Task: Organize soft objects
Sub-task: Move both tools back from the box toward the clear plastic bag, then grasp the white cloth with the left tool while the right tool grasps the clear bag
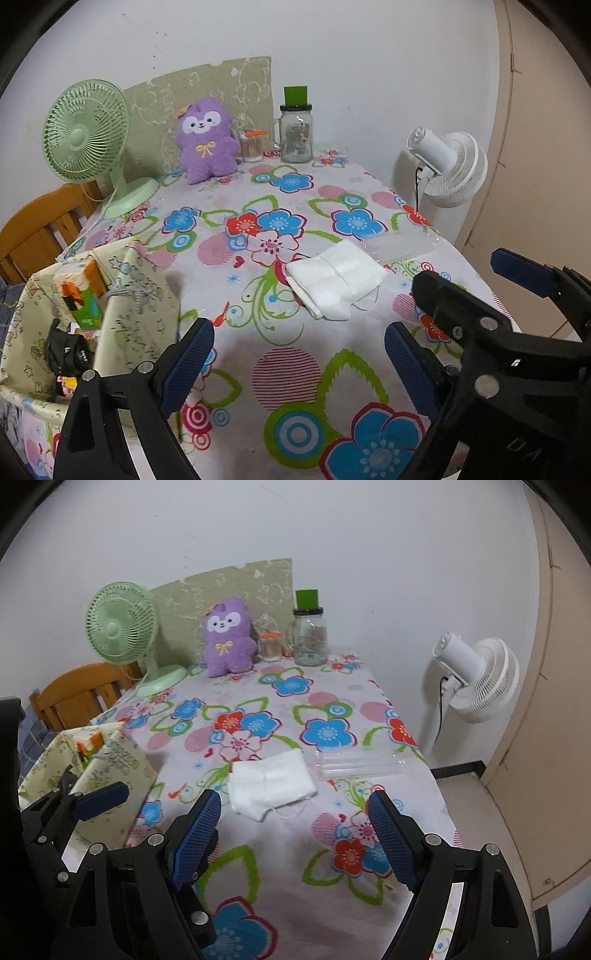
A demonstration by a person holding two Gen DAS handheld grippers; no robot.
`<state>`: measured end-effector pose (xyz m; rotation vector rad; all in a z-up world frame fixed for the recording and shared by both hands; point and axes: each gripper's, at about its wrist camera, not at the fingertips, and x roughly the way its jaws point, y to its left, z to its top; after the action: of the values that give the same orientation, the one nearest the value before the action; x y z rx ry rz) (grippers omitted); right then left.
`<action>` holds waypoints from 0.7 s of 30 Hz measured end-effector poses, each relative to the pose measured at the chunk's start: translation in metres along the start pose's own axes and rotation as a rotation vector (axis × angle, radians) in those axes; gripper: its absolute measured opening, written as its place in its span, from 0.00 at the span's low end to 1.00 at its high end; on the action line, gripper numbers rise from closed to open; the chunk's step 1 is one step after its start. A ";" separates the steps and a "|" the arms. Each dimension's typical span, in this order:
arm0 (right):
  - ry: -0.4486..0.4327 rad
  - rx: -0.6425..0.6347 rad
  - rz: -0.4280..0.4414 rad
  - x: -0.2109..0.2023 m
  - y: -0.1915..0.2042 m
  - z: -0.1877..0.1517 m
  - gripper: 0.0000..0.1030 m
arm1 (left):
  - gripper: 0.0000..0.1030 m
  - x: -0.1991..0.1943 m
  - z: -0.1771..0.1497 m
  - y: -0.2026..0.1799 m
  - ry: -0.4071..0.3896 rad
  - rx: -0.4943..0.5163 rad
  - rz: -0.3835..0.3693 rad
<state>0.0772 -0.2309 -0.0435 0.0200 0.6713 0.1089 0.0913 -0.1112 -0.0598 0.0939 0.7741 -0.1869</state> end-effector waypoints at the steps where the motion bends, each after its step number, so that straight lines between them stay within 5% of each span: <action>1: 0.003 0.003 -0.003 0.003 -0.003 0.000 0.82 | 0.92 0.003 0.001 -0.001 0.007 -0.002 -0.001; 21: 0.048 0.035 -0.024 0.043 -0.041 0.010 0.82 | 0.92 0.047 0.023 -0.022 0.055 0.014 -0.007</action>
<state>0.1209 -0.2672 -0.0644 0.0426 0.7216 0.0747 0.1357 -0.1422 -0.0771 0.1096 0.8281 -0.1972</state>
